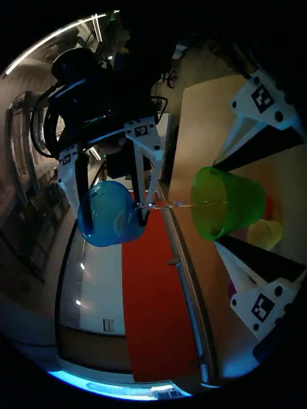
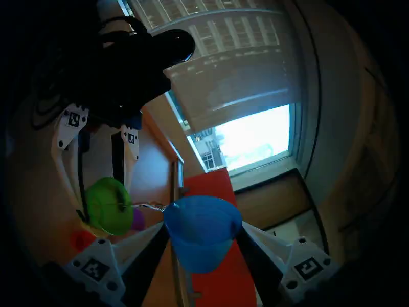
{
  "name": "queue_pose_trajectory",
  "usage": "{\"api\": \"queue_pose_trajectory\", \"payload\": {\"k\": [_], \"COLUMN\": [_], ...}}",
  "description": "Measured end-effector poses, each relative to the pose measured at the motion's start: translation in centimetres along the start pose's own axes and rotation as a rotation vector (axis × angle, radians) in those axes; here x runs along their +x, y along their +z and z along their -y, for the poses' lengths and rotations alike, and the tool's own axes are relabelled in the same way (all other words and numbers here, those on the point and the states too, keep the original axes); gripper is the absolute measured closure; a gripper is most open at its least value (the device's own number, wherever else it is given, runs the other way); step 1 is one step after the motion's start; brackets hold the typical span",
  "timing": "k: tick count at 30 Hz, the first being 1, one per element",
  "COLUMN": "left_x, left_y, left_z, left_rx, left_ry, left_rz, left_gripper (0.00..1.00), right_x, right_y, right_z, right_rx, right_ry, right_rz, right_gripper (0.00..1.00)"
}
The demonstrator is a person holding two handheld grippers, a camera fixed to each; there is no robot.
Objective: Pour water
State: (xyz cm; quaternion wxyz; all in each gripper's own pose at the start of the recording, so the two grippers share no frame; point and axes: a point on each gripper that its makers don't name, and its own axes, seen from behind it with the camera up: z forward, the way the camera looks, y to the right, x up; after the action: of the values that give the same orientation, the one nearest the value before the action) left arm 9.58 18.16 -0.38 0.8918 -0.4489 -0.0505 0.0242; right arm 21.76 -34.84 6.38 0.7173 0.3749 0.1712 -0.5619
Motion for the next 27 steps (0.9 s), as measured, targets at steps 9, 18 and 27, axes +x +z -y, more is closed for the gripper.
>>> {"api": "queue_pose_trajectory", "payload": {"k": [9,18,27], "left_x": [0.1,0.13,0.19], "left_y": [0.06,0.23,0.37], "left_z": [0.01,-0.03,-0.06], "left_rx": [0.003,0.003,0.004], "left_ry": [0.004,0.006,0.008], "left_rz": [-0.002,-0.001,0.0], "left_gripper": [0.14,0.14,0.14], "right_x": [-0.47,-0.63,-0.68], "right_y": [0.02,0.05,0.08], "right_z": [-0.37,-0.68,-0.99], "right_rx": [-0.009,-0.019,-0.03], "right_ry": [-0.032,-0.061,-0.096], "right_rz": [0.008,0.007,0.009], "right_gripper": [0.11,0.11,0.11]}}
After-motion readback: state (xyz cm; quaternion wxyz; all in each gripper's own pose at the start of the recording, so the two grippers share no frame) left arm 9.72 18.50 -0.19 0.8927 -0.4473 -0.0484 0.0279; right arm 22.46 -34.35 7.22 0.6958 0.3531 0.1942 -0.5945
